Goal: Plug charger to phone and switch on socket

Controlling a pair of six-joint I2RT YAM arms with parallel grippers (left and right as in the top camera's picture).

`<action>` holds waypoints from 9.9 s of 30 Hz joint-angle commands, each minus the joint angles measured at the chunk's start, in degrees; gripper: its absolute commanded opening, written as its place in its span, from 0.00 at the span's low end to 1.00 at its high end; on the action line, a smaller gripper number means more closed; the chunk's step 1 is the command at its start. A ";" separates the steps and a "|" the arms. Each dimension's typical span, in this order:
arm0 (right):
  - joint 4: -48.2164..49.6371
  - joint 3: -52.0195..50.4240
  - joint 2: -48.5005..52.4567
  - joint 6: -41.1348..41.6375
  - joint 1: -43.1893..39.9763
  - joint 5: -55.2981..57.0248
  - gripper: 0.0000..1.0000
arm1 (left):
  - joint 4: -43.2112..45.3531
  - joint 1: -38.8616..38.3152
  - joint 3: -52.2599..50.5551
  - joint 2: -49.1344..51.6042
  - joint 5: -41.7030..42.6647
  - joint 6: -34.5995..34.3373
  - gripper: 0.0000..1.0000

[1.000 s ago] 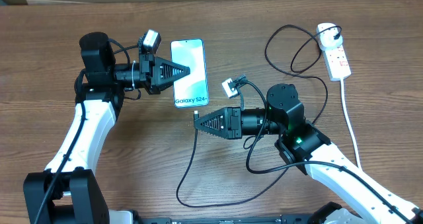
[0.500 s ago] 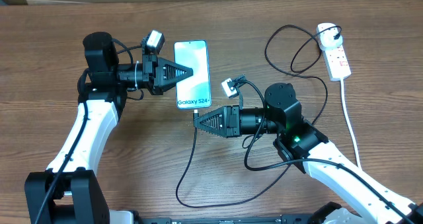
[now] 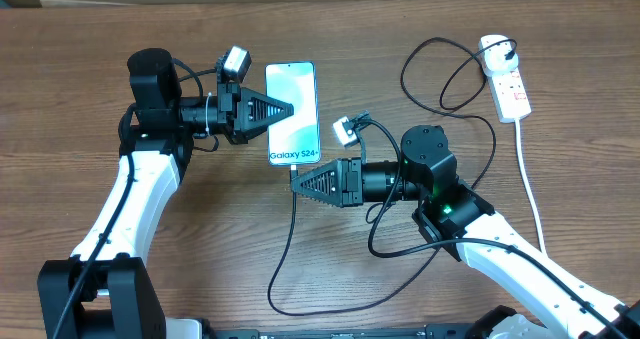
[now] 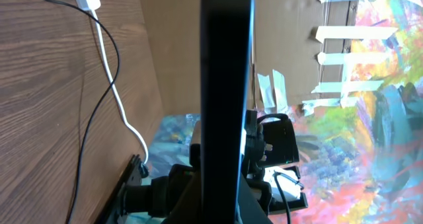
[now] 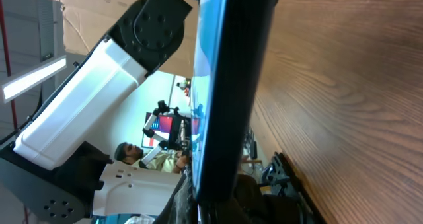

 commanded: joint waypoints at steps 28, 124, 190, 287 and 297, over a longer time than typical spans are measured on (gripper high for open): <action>-0.44 0.22 -0.04 0.35 -0.81 -0.68 0.04 | 0.24 0.44 1.29 -1.18 0.70 0.31 0.04; 0.46 0.22 -0.04 3.78 -1.25 -0.24 0.04 | -0.63 0.20 1.29 -1.14 0.92 0.74 0.04; 2.99 0.22 1.81 6.97 -1.33 -3.67 0.04 | -0.63 2.69 1.29 -1.11 -1.64 1.14 0.04; 5.11 0.22 1.84 8.26 -2.67 1.11 0.04 | -2.12 -0.44 1.29 -1.09 1.79 1.18 0.04; 5.09 0.22 1.84 8.26 -2.58 3.50 0.04 | -2.73 -0.44 1.29 -1.09 1.77 1.11 0.04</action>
